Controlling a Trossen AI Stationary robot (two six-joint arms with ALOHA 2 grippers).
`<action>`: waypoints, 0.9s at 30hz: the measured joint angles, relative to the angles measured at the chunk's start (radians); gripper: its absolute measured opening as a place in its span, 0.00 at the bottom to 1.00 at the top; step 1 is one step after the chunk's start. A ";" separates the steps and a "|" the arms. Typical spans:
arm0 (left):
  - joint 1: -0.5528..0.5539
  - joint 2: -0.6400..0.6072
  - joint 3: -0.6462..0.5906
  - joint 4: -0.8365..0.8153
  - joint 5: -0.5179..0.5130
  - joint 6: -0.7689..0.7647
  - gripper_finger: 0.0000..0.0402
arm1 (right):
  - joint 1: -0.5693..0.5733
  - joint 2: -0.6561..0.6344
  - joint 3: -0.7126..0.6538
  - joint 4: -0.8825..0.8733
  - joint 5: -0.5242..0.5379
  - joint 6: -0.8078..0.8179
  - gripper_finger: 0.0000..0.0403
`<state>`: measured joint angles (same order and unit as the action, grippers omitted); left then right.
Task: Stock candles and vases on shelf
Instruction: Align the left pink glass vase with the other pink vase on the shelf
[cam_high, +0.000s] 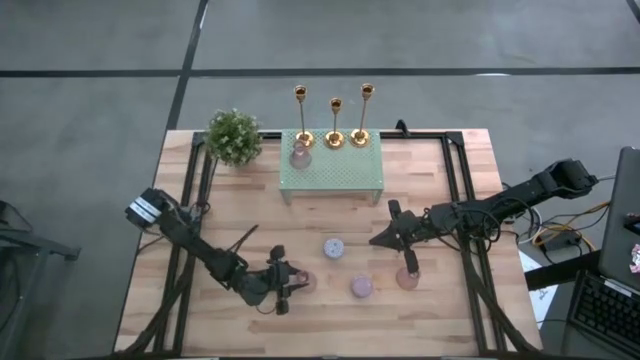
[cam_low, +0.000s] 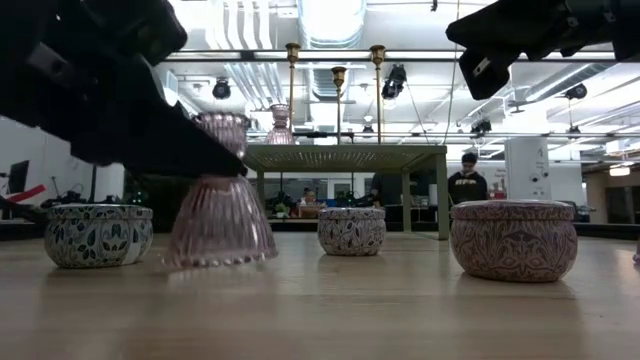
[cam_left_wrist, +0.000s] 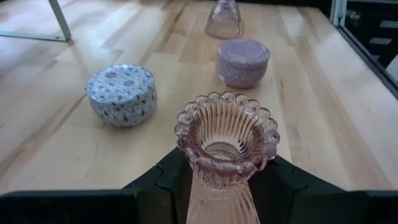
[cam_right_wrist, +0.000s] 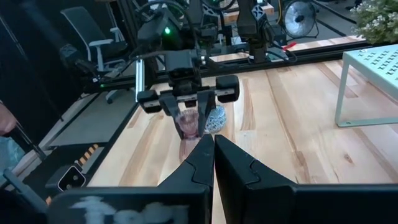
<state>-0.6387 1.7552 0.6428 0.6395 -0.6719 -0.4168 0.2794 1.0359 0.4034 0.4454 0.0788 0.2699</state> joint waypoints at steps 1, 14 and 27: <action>0.000 0.011 0.002 0.000 0.001 0.000 0.34 | 0.000 0.000 0.000 0.000 0.000 0.000 0.02; 0.017 0.078 0.061 0.005 -0.004 0.016 0.34 | 0.000 0.000 -0.005 0.002 0.000 0.006 0.02; 0.018 0.075 0.059 -0.012 0.007 -0.007 0.50 | 0.038 0.000 -0.015 0.006 -0.003 0.030 0.02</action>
<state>-0.6212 1.8299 0.7021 0.6271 -0.6650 -0.4237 0.3175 1.0363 0.3882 0.4518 0.0756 0.2999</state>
